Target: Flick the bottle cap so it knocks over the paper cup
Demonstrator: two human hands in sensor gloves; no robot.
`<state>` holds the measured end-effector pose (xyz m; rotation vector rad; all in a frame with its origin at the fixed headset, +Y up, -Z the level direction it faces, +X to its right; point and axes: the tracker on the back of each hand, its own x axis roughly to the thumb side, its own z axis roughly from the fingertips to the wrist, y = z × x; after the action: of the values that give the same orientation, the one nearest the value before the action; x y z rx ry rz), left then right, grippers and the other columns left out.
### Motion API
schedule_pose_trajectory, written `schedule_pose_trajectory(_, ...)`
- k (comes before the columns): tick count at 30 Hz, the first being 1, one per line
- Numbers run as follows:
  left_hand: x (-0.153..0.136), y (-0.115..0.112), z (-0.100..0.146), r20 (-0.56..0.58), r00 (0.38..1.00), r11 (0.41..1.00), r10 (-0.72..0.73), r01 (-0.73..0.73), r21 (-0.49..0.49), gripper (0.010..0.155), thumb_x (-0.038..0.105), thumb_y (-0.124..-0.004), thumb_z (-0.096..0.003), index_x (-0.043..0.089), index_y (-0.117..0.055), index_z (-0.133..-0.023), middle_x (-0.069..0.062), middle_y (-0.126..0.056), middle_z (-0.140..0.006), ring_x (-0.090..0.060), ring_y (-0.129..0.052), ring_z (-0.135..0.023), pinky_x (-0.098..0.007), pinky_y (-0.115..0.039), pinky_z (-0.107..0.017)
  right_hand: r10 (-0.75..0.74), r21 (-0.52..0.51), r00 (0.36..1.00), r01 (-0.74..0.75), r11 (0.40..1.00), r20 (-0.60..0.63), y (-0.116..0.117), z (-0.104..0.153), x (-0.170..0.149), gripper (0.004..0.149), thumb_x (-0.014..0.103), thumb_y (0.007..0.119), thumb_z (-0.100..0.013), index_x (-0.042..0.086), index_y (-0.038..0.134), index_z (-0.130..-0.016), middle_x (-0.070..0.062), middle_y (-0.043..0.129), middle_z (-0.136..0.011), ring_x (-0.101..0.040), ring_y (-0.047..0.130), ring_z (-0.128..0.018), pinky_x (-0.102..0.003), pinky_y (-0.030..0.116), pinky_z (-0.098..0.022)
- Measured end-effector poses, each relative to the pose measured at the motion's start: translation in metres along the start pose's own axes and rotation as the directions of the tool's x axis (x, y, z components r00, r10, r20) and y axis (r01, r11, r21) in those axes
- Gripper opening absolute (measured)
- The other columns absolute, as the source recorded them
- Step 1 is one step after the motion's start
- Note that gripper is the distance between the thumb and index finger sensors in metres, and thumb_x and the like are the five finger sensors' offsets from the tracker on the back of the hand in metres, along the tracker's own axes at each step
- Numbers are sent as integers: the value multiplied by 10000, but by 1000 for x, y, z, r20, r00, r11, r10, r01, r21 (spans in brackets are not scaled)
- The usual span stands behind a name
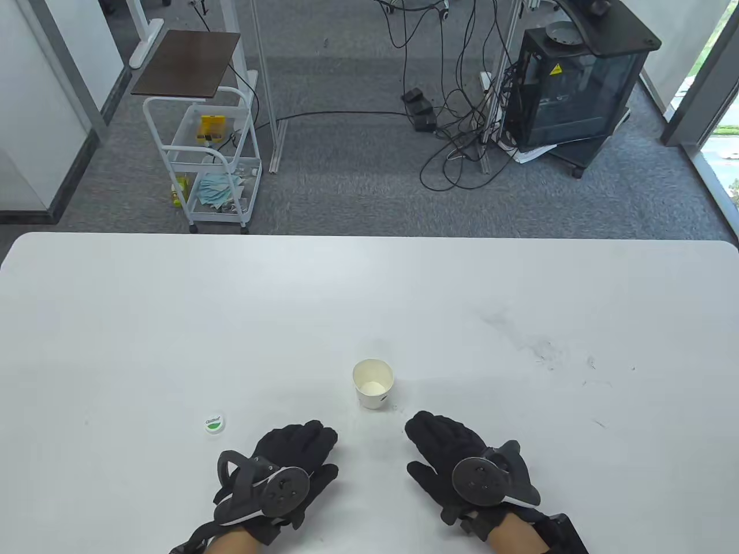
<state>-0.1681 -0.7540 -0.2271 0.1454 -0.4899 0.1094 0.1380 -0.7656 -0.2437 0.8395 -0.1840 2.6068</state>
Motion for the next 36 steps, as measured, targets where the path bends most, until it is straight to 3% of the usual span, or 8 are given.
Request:
schedule_pose_trajectory(12, -6, -3, -5, -41, 999, 999, -13, 11, -37, 637, 640, -721, -467, 335, -674, -1024, -17, -761, -1076, -278, -885, -901, -495, -764, -664, -16, -1, 999, 16, 1000, -32, -3, 1, -7, 663, 484, 785, -514, 188, 574, -1068, -152, 635, -1079, -419, 710, -943, -582, 606, -675)
schedule_pose_trajectory(21, -20, -7, -4, -137, 988, 996, -71, 64, -59, 705, 635, -762, -451, 337, -587, -1065, -34, -668, -1127, -282, -837, -942, -499, -748, -680, -43, 20, 998, 44, 999, -48, 0, -1, -12, 660, 481, 785, -515, 184, 577, -1067, -154, 640, -1076, -419, 719, -936, -579, 613, -672)
schedule_pose_trajectory(26, -58, 12, -4, -315, 944, 994, -101, 83, -67, 778, 619, -805, -438, 319, -507, -1091, -80, -542, -1169, -322, -735, -1003, -521, -709, -696, -77, 7, 996, 78, 997, -52, -3, -1, -14, 658, 479, 786, -517, 184, 581, -1068, -156, 642, -1076, -421, 720, -935, -580, 612, -671)
schedule_pose_trajectory(29, -84, 20, 2, -391, 901, 979, -187, 137, -153, 818, 583, -860, -419, 310, -493, -1097, -87, -515, -1175, -341, -714, -1011, -535, -700, -697, -79, 8, 996, 80, 997, -40, -3, -3, -14, 657, 478, 786, -518, 182, 584, -1068, -156, 643, -1076, -421, 721, -935, -580, 613, -671)
schedule_pose_trajectory(32, -104, 16, 4, -430, 862, 951, -269, 166, -262, 841, 546, -898, -405, 311, -483, -1098, -81, -505, -1179, -333, -719, -1006, -530, -704, -694, -81, 14, 996, 81, 997, -36, -3, -5, -15, 654, 478, 786, -518, 183, 587, -1067, -156, 644, -1076, -419, 722, -935, -580, 614, -670)
schedule_pose_trajectory(36, -124, 5, -4, -485, 821, 932, -302, 149, -329, 845, 522, -910, -403, 303, -482, -1098, -83, -516, -1174, -319, -743, -985, -514, -717, -682, -83, 26, 995, 84, 996, -46, -1, -7, -19, 651, 478, 785, -519, 181, 591, -1065, -158, 646, -1075, -420, 725, -933, -581, 615, -669)
